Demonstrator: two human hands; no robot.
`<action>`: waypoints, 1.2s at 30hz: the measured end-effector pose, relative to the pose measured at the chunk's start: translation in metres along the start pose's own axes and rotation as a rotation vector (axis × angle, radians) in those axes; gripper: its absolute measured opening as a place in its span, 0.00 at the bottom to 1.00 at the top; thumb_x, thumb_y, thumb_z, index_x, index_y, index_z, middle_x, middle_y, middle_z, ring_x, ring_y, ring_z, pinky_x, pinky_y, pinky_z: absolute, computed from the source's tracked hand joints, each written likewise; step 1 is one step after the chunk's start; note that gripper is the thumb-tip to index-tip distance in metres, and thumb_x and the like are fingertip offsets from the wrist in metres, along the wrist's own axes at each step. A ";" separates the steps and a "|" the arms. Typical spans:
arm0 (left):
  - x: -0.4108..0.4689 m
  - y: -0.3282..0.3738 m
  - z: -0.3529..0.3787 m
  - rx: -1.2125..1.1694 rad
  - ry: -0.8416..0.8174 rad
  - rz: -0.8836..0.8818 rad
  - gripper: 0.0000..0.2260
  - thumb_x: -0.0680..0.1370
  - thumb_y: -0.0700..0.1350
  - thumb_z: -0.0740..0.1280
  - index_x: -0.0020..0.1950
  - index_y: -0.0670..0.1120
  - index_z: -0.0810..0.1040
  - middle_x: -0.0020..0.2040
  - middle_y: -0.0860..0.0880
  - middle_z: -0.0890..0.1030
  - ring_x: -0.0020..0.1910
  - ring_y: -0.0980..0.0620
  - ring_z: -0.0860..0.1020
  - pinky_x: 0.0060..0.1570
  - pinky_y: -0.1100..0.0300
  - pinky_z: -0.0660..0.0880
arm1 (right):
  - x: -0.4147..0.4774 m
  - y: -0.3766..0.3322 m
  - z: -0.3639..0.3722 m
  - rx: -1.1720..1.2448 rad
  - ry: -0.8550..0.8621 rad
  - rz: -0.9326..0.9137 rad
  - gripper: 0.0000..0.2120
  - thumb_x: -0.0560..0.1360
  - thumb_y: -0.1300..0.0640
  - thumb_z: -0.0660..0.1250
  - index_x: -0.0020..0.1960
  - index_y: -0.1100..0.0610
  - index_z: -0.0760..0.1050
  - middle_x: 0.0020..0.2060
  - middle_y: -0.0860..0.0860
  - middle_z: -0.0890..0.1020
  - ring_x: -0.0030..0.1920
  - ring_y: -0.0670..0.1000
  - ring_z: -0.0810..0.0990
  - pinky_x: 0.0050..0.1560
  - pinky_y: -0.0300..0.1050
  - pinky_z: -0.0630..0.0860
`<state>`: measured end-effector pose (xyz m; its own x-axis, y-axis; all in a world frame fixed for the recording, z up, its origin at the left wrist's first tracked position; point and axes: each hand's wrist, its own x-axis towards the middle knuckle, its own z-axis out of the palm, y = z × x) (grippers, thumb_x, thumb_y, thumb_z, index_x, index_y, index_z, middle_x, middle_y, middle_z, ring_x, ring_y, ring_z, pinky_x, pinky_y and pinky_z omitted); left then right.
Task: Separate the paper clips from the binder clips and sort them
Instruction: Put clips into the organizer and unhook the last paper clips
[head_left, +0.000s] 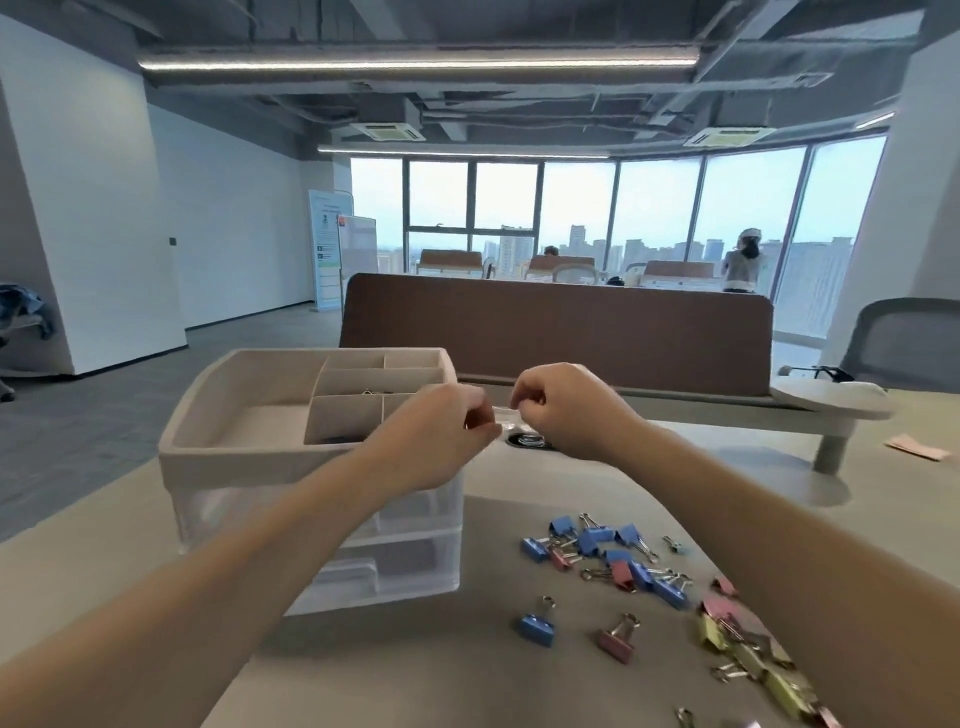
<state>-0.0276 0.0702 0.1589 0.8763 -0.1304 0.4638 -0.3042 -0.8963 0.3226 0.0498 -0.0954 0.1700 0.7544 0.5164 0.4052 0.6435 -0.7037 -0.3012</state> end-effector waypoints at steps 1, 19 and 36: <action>-0.003 0.004 0.007 0.004 -0.015 0.011 0.07 0.79 0.51 0.65 0.46 0.49 0.79 0.41 0.53 0.80 0.40 0.56 0.77 0.42 0.58 0.75 | -0.010 0.006 0.001 -0.005 -0.039 0.010 0.08 0.78 0.58 0.61 0.47 0.51 0.79 0.40 0.45 0.80 0.38 0.45 0.77 0.38 0.41 0.75; -0.041 0.020 0.145 0.279 -0.545 -0.146 0.19 0.75 0.63 0.65 0.51 0.48 0.73 0.46 0.49 0.77 0.44 0.48 0.76 0.39 0.56 0.70 | -0.104 0.105 0.074 -0.125 -0.329 0.212 0.07 0.77 0.55 0.63 0.52 0.49 0.79 0.51 0.47 0.79 0.50 0.50 0.77 0.54 0.51 0.77; 0.003 0.007 0.166 0.089 -0.370 -0.347 0.03 0.80 0.42 0.59 0.49 0.44 0.66 0.45 0.44 0.73 0.39 0.48 0.71 0.34 0.57 0.64 | -0.065 0.138 0.103 -0.209 -0.323 0.141 0.16 0.79 0.55 0.64 0.67 0.51 0.74 0.61 0.50 0.73 0.56 0.55 0.77 0.54 0.49 0.75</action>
<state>0.0350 -0.0064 0.0257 0.9984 0.0548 0.0136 0.0474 -0.9440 0.3266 0.1027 -0.1753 0.0130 0.8566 0.5110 0.0709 0.5158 -0.8454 -0.1386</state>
